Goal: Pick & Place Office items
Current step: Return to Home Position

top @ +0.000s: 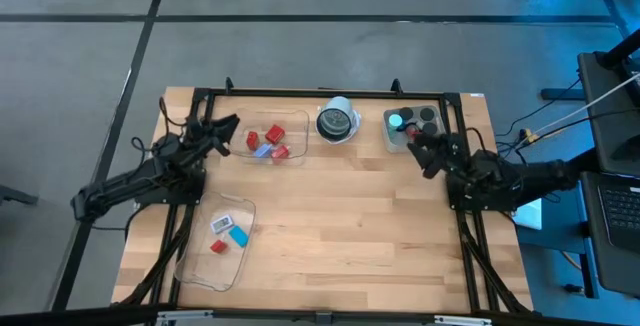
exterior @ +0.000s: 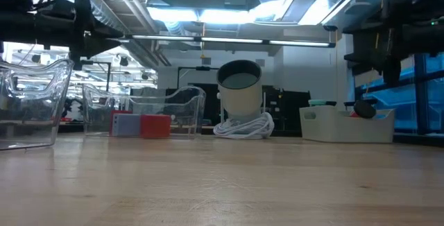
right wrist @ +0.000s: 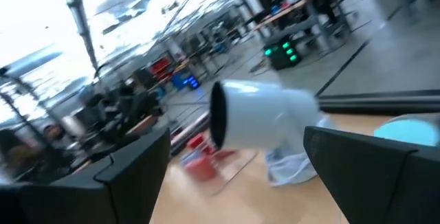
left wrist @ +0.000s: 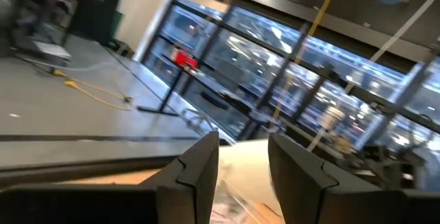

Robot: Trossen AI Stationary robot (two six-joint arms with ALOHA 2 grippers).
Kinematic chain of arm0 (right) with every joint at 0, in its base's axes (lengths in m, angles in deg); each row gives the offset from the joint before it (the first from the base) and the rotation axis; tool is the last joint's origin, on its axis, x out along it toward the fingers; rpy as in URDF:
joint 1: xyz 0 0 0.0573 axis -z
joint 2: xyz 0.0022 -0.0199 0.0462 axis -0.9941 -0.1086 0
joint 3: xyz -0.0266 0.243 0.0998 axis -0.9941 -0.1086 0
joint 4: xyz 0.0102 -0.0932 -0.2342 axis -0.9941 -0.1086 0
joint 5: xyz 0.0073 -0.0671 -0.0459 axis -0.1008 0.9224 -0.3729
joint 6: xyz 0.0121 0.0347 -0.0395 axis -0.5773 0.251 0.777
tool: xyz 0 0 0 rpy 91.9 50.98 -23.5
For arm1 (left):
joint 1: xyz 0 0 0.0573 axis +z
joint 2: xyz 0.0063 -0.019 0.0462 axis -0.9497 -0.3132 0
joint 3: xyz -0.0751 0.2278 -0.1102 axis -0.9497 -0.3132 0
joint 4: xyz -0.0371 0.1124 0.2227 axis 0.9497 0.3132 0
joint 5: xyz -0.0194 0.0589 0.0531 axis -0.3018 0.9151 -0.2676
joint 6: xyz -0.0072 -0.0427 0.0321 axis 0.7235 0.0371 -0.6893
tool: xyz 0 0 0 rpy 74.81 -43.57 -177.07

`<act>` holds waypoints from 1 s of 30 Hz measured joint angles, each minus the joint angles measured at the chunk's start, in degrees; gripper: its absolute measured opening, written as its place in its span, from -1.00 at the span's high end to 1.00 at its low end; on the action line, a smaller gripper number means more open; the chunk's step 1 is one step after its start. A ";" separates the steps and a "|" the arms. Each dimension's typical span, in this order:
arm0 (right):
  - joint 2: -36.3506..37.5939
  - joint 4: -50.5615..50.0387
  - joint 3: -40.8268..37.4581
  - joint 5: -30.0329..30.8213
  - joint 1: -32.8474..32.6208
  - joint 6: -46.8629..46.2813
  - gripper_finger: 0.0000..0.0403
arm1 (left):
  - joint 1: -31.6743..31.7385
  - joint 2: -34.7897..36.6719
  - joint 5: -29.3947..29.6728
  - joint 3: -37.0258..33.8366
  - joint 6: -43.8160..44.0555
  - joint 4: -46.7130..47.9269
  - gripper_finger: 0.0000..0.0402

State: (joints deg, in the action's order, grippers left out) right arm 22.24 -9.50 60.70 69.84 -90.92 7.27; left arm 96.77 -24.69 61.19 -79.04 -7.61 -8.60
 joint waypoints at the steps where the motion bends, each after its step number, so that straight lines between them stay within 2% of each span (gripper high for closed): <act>1: 0.00 0.09 0.00 0.03 1.05 0.08 -0.67 | 1.02 0.00 -0.01 0.00 0.00 -0.02 0.39; 17: 0.00 -0.24 0.00 -0.08 21.94 0.08 -0.67 | 22.06 0.02 0.10 0.00 0.00 -0.02 0.39; 22: 0.00 -0.23 0.00 -0.11 23.74 0.05 -0.67 | 24.55 0.01 0.13 0.00 -0.01 0.00 0.39; 30: 0.00 -0.23 -0.02 -0.11 23.74 0.05 -0.67 | 24.76 -0.02 0.13 0.00 -0.01 0.00 0.39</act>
State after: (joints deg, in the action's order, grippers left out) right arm 22.24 -9.73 60.68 69.74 -67.18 7.33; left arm 121.53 -24.71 61.32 -79.04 -7.62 -8.60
